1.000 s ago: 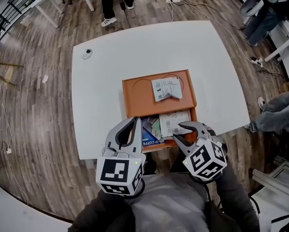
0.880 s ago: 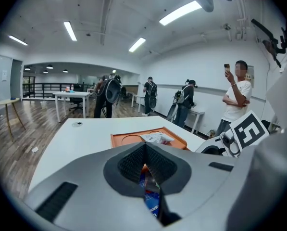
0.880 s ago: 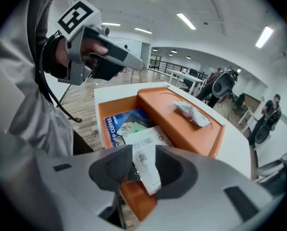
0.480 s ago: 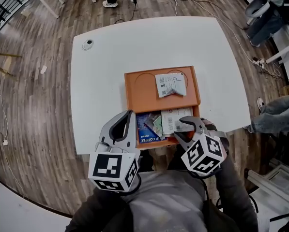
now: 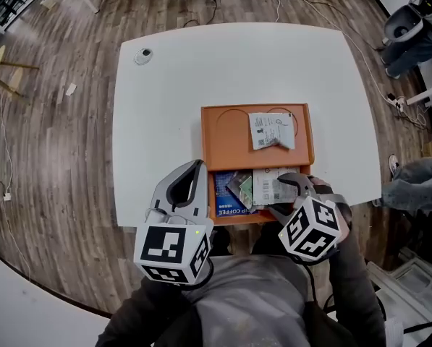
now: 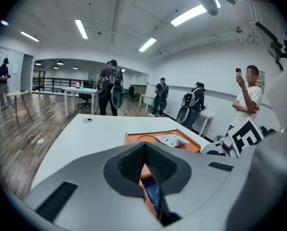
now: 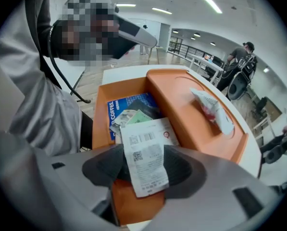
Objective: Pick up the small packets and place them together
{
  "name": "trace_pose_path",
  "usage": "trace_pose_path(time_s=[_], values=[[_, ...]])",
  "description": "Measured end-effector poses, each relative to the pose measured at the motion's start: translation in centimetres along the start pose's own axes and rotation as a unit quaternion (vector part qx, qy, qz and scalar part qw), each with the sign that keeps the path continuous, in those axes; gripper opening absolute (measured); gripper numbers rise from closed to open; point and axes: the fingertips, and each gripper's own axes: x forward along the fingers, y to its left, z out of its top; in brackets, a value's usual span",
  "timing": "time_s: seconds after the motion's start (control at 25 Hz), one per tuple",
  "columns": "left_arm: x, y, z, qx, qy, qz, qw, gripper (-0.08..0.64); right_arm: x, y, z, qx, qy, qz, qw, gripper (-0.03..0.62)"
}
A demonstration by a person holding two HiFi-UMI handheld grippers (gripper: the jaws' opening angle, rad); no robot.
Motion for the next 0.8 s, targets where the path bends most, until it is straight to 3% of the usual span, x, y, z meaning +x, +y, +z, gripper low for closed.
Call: trace_pose_path(time_s=[0.2, 0.56, 0.64, 0.72, 0.8], values=[[0.1, 0.4, 0.0, -0.004, 0.002, 0.002, 1.0000, -0.003, 0.9, -0.3, -0.9, -0.011, 0.071, -0.017, 0.997, 0.247], [0.3, 0.7, -0.3, -0.009, 0.004, -0.003, 1.0000, -0.003, 1.2, -0.3, -1.1, -0.016, 0.096, -0.018, 0.995, 0.233], [0.3, 0.8, -0.2, -0.009, 0.003, -0.004, 0.9999, -0.003, 1.0, -0.5, -1.1, -0.027, 0.093, -0.025, 0.995, 0.191], [0.3, 0.9, -0.1, -0.009, 0.002, -0.005, 0.9999, -0.003, 0.8, -0.8, -1.0, -0.036, 0.089, -0.037, 0.995, 0.063], [0.3, 0.9, 0.0, -0.008, 0.002, -0.007, 0.9999, -0.003, 0.7, -0.8, -0.7, -0.030, 0.081, -0.041, 0.995, 0.044]])
